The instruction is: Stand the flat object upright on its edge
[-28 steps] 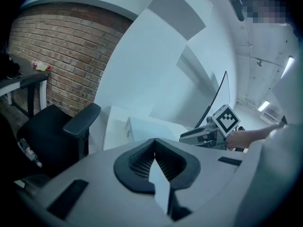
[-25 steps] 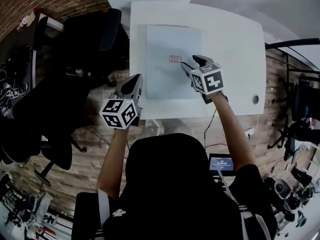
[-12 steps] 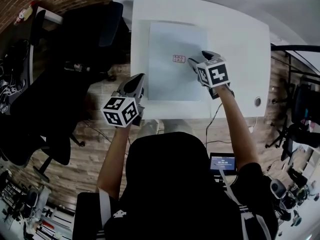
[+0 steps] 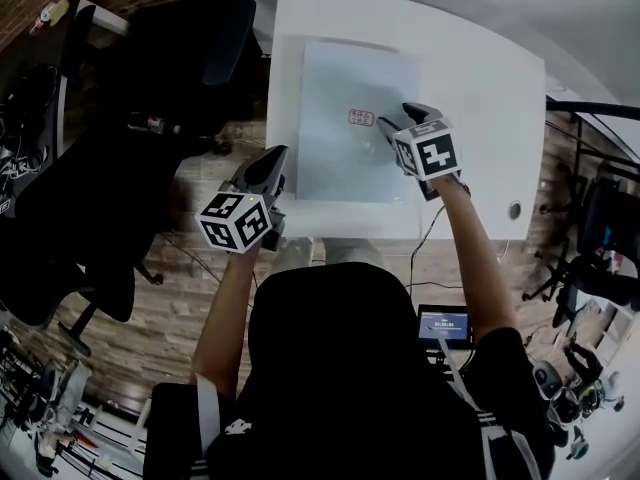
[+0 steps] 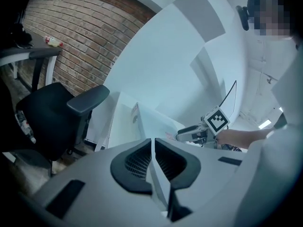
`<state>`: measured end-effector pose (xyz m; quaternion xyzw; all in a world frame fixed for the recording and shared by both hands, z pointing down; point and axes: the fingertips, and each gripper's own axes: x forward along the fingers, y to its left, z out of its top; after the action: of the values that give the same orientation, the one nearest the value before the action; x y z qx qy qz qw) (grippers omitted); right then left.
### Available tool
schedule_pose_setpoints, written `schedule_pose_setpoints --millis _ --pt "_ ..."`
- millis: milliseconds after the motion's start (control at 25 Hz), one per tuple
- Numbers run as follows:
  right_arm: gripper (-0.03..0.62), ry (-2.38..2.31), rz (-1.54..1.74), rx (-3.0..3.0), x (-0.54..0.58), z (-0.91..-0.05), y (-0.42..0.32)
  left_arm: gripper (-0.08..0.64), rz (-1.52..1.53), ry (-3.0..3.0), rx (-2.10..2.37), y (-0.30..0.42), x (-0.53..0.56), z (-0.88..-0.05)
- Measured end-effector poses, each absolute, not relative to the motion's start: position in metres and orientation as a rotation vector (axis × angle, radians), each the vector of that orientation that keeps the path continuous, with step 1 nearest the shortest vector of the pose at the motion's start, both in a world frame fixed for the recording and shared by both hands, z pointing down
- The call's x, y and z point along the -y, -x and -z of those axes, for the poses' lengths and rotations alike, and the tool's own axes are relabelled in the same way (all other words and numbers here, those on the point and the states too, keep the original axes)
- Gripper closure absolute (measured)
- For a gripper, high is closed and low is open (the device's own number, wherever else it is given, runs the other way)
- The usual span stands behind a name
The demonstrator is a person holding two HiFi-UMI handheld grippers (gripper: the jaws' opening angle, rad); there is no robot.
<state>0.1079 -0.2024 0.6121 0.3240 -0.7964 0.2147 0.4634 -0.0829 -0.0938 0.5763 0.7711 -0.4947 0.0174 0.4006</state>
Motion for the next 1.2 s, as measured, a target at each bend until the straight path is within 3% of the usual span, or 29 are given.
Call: schedule_pose_setpoints --millis 520,1200 --pt "0.334 -0.694 -0.484 2.027 0.193 -0.611 -0.058 0.469 -0.026 -1.887 1.272 0.107 0.073 -0.588" --pt "0.334 -0.509 -0.363 2.086 0.173 -0.609 0.006 0.259 0.072 -1.758 1.324 0.157 0.063 -0.613"
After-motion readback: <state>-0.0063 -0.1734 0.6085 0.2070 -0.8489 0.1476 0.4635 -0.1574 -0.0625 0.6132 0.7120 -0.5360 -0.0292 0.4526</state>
